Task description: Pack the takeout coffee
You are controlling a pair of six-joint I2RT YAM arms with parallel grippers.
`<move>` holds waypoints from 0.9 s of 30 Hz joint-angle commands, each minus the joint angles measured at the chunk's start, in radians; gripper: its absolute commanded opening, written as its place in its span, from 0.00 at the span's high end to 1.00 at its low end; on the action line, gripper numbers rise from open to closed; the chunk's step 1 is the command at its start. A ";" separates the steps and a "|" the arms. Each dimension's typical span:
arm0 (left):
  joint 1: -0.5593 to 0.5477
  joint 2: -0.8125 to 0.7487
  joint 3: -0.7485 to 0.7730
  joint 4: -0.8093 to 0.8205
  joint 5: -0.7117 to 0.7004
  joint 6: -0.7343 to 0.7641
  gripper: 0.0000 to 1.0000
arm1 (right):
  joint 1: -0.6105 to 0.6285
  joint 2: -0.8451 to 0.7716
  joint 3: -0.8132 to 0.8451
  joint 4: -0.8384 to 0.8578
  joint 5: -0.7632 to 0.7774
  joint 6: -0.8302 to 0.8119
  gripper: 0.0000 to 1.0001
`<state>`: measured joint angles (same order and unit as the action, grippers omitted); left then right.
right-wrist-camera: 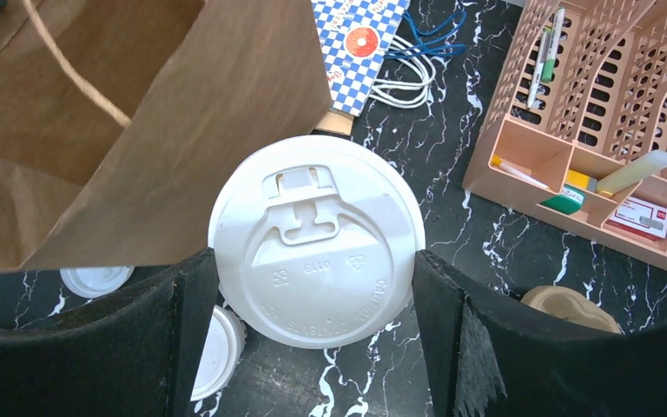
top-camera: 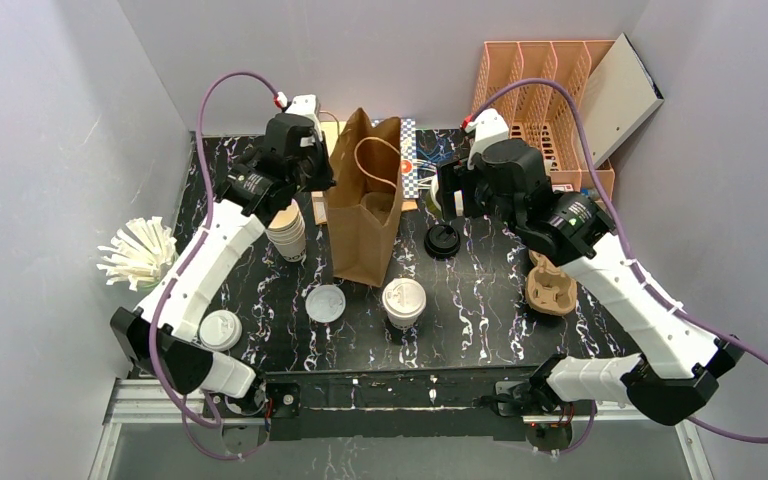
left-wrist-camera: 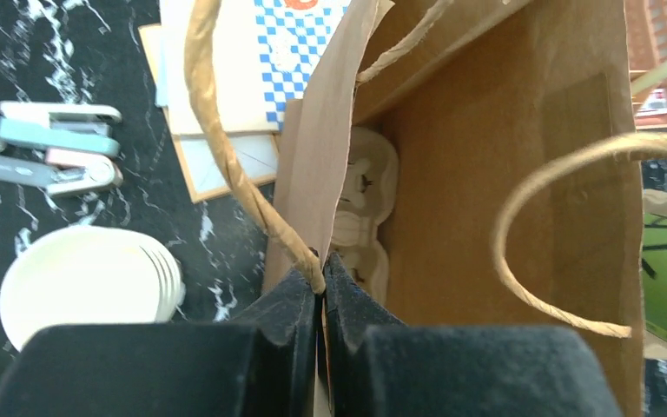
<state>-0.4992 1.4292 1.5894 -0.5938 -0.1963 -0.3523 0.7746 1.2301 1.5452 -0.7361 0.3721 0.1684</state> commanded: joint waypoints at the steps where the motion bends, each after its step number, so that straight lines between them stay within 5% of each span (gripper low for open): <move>1: 0.004 -0.080 0.007 -0.047 0.083 -0.162 1.00 | 0.000 -0.012 0.033 0.016 0.019 -0.022 0.26; 3: 0.004 -0.096 -0.026 -0.026 0.117 -0.220 0.88 | 0.000 -0.006 0.035 0.024 0.013 -0.028 0.26; 8: 0.004 -0.150 -0.035 -0.055 0.065 -0.193 0.33 | 0.000 0.009 0.052 0.027 -0.004 -0.037 0.26; 10: 0.004 -0.160 0.018 -0.102 0.004 -0.131 0.26 | 0.000 0.007 0.051 0.026 -0.004 -0.039 0.26; 17: 0.005 -0.058 0.308 -0.146 -0.040 0.205 0.19 | 0.000 -0.016 0.051 0.023 -0.013 -0.044 0.28; 27: 0.008 0.269 0.624 -0.078 0.147 0.484 0.39 | 0.000 -0.068 0.022 0.011 -0.030 -0.028 0.30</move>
<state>-0.4973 1.5711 2.1494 -0.6670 -0.1417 -0.0082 0.7746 1.2179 1.5486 -0.7414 0.3546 0.1417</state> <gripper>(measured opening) 0.633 0.849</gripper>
